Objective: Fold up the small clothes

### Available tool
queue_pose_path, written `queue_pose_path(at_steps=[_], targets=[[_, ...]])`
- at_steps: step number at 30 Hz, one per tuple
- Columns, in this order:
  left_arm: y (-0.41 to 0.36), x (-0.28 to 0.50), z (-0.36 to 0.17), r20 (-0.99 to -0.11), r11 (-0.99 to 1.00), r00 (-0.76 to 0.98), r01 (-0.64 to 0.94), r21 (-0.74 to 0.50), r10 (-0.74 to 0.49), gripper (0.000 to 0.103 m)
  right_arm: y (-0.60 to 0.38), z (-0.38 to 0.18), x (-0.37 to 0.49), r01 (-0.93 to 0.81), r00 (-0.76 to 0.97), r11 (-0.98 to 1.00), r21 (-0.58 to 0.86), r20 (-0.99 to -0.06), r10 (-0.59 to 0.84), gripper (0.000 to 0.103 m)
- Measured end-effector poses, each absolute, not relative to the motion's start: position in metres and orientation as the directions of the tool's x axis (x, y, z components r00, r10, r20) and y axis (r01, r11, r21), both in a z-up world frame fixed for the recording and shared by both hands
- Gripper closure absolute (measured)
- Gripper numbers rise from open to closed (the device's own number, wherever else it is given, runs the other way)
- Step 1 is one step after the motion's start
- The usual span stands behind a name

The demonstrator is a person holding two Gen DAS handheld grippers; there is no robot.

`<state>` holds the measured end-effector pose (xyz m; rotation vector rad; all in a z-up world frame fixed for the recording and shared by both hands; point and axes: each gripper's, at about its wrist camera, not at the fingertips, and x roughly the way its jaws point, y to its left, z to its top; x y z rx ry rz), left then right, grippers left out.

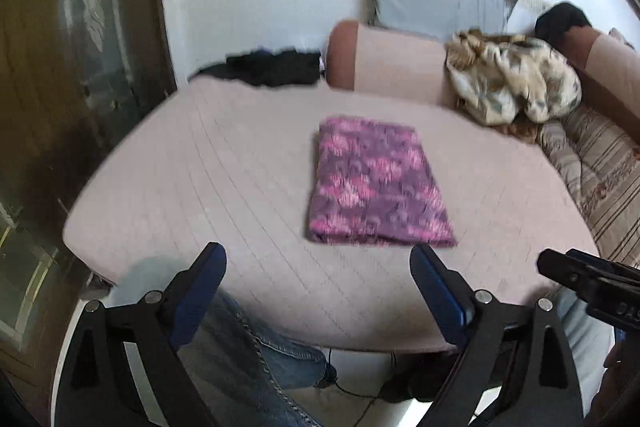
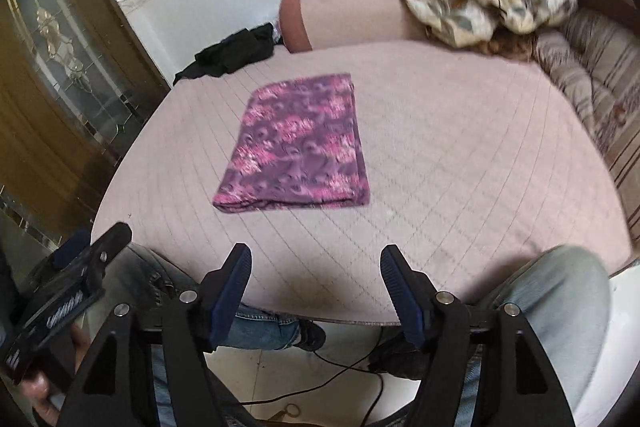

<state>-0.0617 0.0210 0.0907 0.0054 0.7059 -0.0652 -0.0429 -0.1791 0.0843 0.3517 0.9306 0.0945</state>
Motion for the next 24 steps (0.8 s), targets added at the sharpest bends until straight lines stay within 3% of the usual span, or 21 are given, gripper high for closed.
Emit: queue_pose_path(at_steps=[4,11,24], targets=[[0.015,-0.074,0.119,-0.638,0.996,0.767,0.087,-0.010,-0.074,0.002,-0.167,0.114,-0.051,0.036,0.632,0.954,0.297,-0.746,0.209,0.027],[0.019,-0.077,0.136,-0.631,0.997,0.773,0.064,-0.030,-0.069,0.002,-0.160,0.138,-0.060,0.021,0.674,0.966,0.257,-0.718,0.176,0.019],[0.016,-0.079,0.130,-0.638,0.999,0.769,0.038,-0.007,-0.034,0.002,-0.166,0.130,-0.062,0.058,0.664,0.970,0.238,-0.735,0.140,0.014]])
